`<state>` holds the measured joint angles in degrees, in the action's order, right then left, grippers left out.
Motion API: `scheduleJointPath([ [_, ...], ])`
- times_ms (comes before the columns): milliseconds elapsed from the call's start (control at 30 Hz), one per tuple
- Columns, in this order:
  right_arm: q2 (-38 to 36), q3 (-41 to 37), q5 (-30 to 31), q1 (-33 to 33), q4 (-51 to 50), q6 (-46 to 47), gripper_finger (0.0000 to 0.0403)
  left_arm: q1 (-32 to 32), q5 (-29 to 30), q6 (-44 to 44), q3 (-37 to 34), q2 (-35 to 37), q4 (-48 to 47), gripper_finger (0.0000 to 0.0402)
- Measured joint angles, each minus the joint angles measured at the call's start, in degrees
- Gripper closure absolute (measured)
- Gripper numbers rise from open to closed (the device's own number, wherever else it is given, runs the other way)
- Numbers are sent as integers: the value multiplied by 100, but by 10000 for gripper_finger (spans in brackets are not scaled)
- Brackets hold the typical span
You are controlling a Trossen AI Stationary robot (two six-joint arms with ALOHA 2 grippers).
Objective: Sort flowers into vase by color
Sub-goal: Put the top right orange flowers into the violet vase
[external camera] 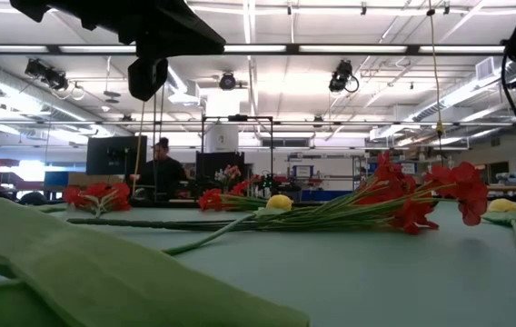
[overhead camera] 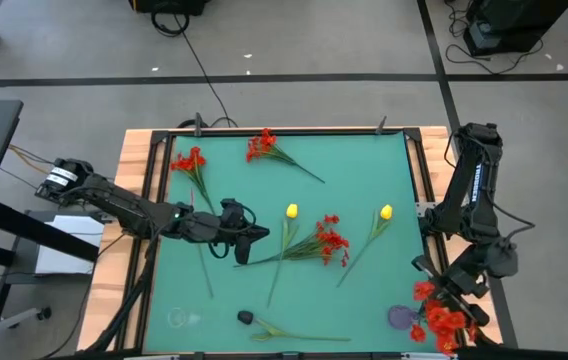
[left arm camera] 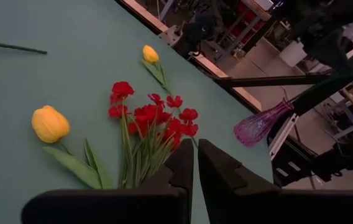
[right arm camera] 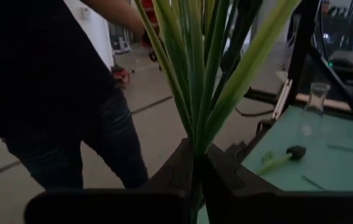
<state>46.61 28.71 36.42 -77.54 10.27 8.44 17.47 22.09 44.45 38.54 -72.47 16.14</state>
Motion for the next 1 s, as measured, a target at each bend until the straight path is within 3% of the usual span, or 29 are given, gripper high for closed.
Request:
scheduleJointPath([
  [267,0,0,-2,2,-319,538,352,0,0,-24,-2,0,-4,373],
  [733,-82,0,-162,2,-619,1294,232,-37,-20,-330,-4,0,-99,373],
  [1000,-370,0,-321,-9,-476,1289,225,-41,-20,-330,-4,0,-136,373],
])
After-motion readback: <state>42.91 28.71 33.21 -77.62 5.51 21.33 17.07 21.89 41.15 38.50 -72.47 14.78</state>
